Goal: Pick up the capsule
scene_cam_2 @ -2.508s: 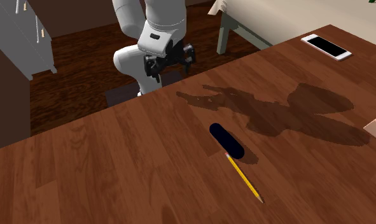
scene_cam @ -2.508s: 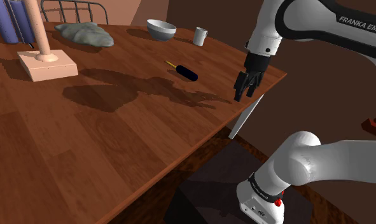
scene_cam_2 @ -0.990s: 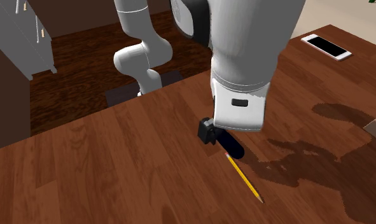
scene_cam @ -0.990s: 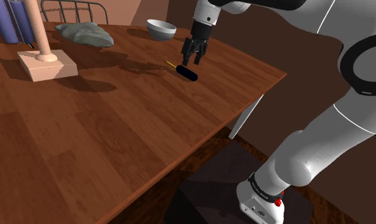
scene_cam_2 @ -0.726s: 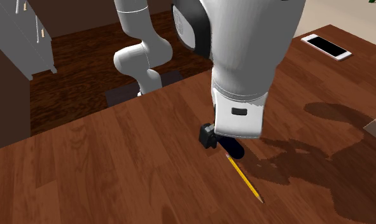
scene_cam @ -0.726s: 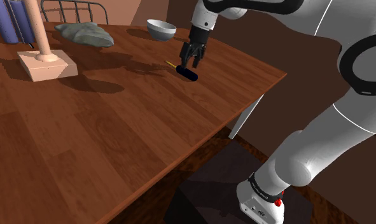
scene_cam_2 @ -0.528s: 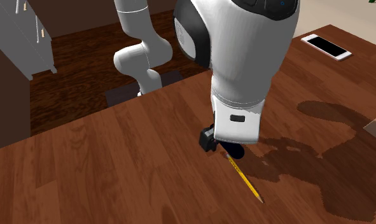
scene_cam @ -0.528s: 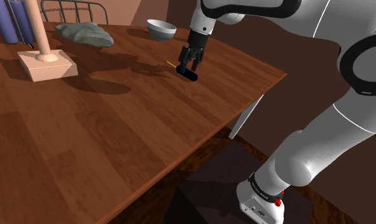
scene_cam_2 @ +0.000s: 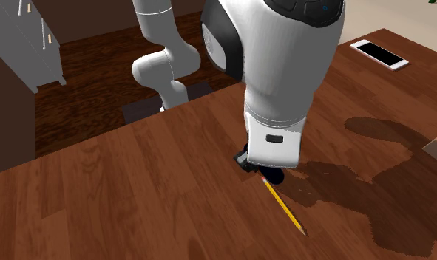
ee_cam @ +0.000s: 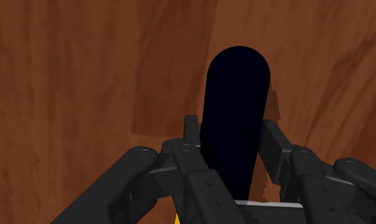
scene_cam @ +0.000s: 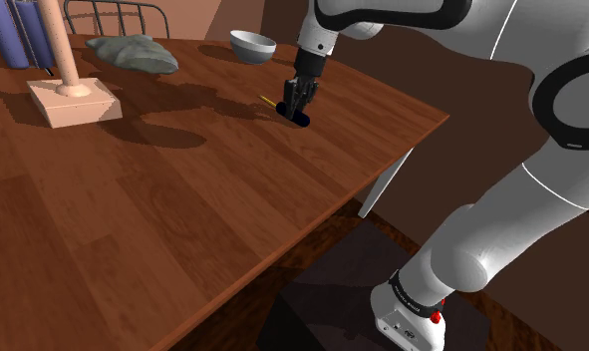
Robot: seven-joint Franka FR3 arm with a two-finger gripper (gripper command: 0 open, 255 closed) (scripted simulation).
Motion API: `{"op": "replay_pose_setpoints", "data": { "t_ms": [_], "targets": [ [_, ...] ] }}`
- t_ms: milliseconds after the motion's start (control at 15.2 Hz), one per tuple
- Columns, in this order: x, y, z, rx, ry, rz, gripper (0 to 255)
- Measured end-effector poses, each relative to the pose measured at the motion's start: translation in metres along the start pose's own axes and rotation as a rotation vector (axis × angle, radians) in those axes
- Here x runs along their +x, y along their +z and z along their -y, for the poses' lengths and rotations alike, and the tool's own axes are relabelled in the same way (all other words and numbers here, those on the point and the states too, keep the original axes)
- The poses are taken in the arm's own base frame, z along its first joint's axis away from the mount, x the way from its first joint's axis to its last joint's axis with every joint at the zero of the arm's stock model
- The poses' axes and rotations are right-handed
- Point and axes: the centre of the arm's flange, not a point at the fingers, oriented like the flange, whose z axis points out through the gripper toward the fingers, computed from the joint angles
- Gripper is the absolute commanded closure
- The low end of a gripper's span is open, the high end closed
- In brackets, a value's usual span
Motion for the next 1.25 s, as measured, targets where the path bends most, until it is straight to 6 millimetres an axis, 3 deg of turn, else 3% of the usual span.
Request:
{"op": "replay_pose_setpoints", "data": {
  "t_ms": [264, 1254],
  "targets": [
    [0.0, -0.002, 0.0, 0.0, 0.0, 0.0, 255],
    [-0.002, -0.076, 0.009, 0.0, 0.0, -0.001, 255]
  ]
}}
